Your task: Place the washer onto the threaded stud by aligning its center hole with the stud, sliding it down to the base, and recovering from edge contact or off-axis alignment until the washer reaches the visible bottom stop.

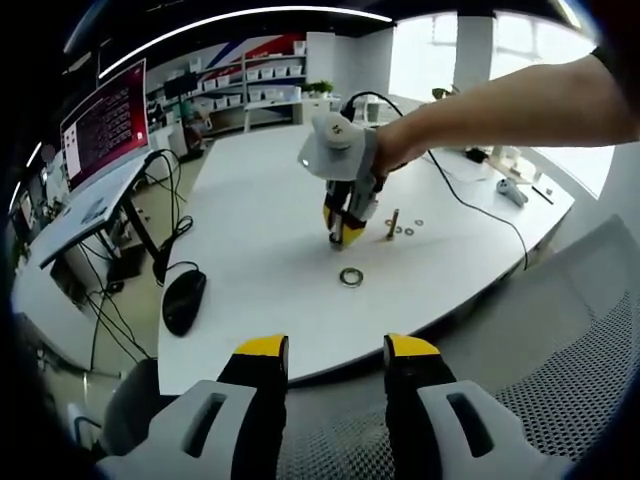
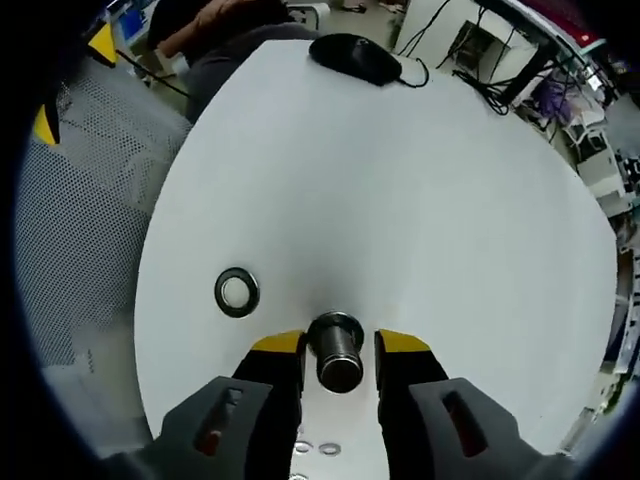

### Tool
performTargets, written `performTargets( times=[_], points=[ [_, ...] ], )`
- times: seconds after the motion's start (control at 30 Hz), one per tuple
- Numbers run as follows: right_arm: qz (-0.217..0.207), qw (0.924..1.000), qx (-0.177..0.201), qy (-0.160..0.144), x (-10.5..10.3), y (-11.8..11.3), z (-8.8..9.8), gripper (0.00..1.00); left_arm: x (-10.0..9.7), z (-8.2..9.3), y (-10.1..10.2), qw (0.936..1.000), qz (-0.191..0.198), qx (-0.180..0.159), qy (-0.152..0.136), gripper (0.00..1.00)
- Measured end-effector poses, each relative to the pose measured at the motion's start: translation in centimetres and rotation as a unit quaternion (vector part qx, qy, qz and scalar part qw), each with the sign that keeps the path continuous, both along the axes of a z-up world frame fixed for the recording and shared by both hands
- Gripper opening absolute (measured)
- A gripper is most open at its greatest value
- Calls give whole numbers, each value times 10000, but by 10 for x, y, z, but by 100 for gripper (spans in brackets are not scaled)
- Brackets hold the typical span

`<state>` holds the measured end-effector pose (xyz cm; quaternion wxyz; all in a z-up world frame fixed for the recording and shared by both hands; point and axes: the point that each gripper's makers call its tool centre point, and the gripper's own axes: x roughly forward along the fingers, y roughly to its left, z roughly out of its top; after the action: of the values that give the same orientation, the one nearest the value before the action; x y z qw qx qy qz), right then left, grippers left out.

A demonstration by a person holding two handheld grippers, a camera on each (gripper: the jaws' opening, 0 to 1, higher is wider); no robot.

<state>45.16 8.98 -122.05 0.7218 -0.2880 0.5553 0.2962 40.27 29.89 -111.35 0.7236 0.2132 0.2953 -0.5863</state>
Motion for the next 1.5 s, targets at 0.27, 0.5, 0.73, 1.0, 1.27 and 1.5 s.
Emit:
performTargets(
  times=[0.27,0.5,0.73,1.0,1.27,1.5],
  points=[
    [-1039,9915,619,-468,1,9,25,39,0,0,0,10000,-11,7,2,37],
    [-1743,9718,1223,-1016,-1,22,53,40,0,0,0,10000,-11,0,2,37],
    [-1883,9663,1246,-1232,-17,41,61,41,0,1,0,10000,6,-24,4,36],
    [-1966,9673,1169,-1100,-33,57,52,41,0,1,0,10000,-13,-23,1,36],
    [-1925,9714,1115,-837,-47,70,33,42,0,1,-1,10000,-38,-29,0,36],
    [-1851,9769,950,-492,-57,76,4,43,0,1,-1,10000,-32,-44,1,36]
  ],
)
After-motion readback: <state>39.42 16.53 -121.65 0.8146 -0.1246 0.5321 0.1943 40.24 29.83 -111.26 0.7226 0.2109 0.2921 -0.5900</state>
